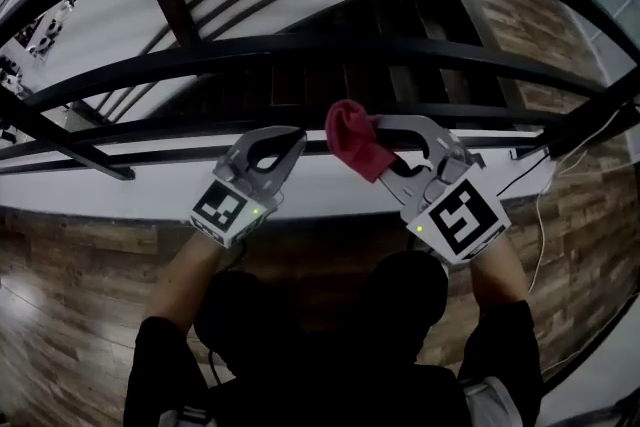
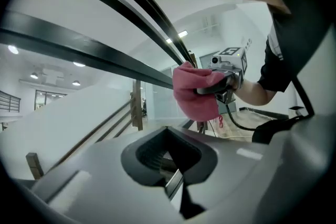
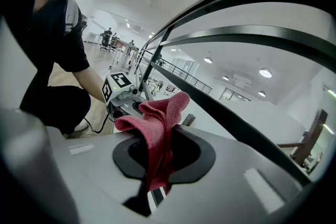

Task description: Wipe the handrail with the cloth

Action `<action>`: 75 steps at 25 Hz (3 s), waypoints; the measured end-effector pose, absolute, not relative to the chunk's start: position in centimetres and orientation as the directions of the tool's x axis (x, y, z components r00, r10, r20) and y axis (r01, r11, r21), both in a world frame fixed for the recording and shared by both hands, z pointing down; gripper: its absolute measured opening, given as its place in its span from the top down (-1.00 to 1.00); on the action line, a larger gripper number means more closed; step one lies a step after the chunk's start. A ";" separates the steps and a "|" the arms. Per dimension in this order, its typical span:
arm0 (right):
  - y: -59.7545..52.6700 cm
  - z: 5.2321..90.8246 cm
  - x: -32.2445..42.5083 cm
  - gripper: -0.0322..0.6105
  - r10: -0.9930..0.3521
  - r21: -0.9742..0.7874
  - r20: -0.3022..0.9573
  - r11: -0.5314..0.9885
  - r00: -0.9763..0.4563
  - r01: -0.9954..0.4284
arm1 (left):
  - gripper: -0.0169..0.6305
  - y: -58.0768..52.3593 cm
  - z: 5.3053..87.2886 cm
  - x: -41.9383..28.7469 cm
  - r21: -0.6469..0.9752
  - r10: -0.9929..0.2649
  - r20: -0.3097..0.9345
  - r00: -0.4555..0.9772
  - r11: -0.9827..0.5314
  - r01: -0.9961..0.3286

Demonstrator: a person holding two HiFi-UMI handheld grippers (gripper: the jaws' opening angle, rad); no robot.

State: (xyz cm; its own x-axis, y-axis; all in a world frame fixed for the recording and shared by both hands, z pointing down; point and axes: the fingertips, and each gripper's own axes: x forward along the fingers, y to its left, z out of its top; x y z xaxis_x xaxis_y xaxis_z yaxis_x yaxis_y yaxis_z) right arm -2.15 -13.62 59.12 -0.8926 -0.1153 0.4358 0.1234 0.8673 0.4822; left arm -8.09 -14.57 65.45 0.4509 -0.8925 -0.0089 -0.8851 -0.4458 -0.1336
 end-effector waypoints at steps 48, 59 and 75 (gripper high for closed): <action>-52.0 79.7 42.8 0.76 -0.899 0.689 0.352 0.438 -0.262 -0.577 | 0.95 -40.0 78.2 37.4 0.081 -0.705 0.145 0.694 -0.691 -0.718; -52.3 81.5 42.7 0.76 -0.807 0.327 0.466 0.539 -0.364 -0.776 | 0.95 -39.2 79.5 35.8 0.096 -0.716 0.183 0.674 -0.669 -0.737; -48.7 82.6 37.6 0.76 -0.675 0.148 0.534 0.668 -0.509 -0.729 | 0.95 -37.3 80.2 31.8 0.102 -0.749 0.192 0.634 -0.627 -0.772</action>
